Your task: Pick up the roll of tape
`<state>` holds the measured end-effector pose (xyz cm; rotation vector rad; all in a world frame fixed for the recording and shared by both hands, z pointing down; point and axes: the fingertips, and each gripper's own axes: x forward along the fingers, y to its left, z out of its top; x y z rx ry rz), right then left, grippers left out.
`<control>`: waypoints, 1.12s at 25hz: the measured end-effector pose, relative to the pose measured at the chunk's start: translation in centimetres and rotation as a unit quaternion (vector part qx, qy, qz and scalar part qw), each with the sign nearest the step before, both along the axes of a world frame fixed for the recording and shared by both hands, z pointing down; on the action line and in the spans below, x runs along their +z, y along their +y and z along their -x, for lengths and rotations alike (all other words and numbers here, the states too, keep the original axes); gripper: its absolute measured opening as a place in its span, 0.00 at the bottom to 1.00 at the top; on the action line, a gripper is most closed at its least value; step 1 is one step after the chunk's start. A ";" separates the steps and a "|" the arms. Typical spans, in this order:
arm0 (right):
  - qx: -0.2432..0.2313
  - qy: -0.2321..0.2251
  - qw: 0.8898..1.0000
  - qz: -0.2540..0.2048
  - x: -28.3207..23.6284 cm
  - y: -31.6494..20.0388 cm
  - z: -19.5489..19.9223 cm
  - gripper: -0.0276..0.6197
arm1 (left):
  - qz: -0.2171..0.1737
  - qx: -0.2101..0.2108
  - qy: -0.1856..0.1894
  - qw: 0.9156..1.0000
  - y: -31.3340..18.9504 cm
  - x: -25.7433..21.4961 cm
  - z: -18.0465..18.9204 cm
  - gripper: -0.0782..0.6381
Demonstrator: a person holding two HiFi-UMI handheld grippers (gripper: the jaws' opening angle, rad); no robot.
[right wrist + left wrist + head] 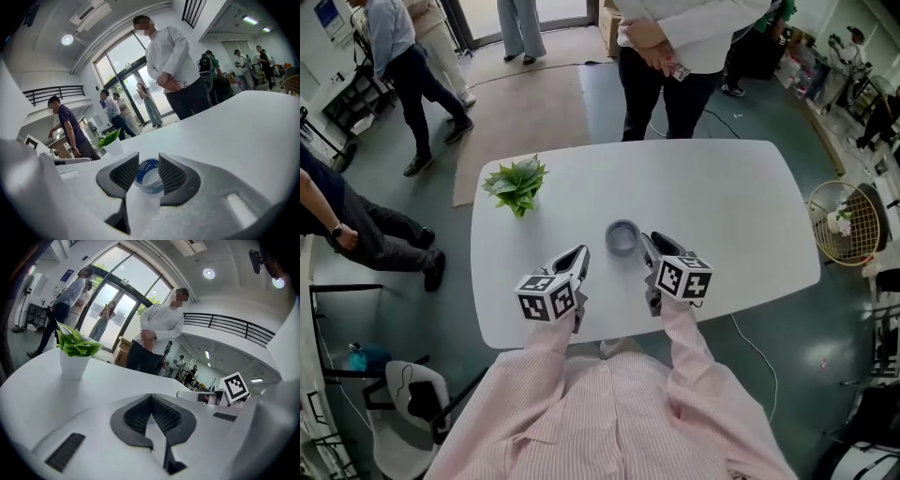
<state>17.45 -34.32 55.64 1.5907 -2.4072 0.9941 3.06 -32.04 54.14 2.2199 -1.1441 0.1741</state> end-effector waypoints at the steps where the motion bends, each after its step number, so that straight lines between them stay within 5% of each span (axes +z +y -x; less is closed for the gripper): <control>1: -0.006 0.004 1.000 0.005 0.3 -0.4 0.1 0.23 | 0.005 -0.002 -0.002 1.000 -0.1 0.3 0.0 0.11; 28: -0.055 0.093 0.978 0.179 10.4 -5.4 1.7 0.23 | 0.116 0.019 0.001 0.993 -4.1 7.6 -1.3 0.11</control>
